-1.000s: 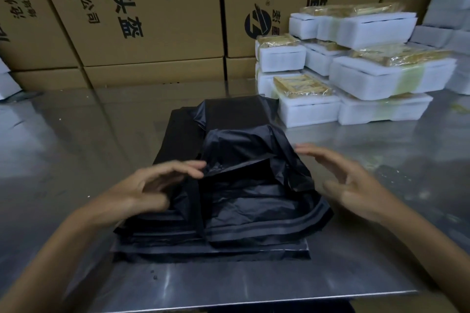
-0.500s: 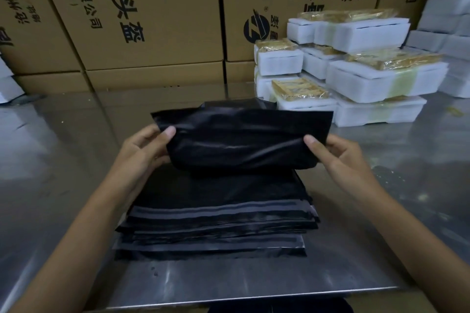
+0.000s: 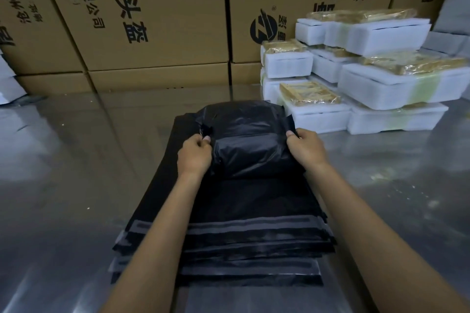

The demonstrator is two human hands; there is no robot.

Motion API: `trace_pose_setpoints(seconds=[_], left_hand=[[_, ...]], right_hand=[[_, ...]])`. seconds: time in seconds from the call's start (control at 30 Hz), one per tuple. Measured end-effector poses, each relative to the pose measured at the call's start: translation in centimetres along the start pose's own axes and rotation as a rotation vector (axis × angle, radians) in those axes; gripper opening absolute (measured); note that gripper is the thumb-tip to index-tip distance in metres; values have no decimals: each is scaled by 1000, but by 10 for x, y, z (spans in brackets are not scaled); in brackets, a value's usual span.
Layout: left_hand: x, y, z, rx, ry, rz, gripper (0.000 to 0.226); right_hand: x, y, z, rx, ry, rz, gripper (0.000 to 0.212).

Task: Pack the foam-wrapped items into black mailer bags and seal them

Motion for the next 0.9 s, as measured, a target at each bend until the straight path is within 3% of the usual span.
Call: trace_pose_setpoints(seconds=[0.13, 0.3, 0.43, 0.53, 0.6, 0.7, 0.77, 0.83, 0.9], left_hand=[[-4, 3, 5, -28, -85, -23, 40], [-9, 7, 9, -28, 36, -6, 36], [-8, 6, 12, 57, 104, -64, 18], [-9, 9, 5, 137, 157, -67, 9], [-9, 12, 6, 109, 250, -43, 11], [-12, 15, 13, 20, 398, -62, 16], [-17, 16, 12, 30, 476, -92, 19], [-24, 17, 13, 63, 551, -128, 23], [-29, 17, 18, 79, 587, -179, 27]], right_hand=[[-6, 1, -5, 26, -111, -28, 32], [-5, -3, 10, -32, -92, -48, 35], [-16, 2, 29, -83, -205, -66, 31], [-18, 4, 27, -9, -49, -37, 30], [-8, 8, 37, -79, 3, 7, 18], [35, 36, 75, -384, -62, 269, 7], [84, 66, 83, -451, -145, 540, 5], [136, 85, 60, -268, -212, 785, 9], [174, 90, 17, -3, -265, 873, 17]])
Point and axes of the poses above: each hand's wrist, its own y-axis away from the middle knuckle, its own z-axis out of the back of the hand, x = y × z, the point moved 9 cm from there along -y, towards the middle knuckle, and after that the axes turned 1 degree about -z, right-handed, at the moved point
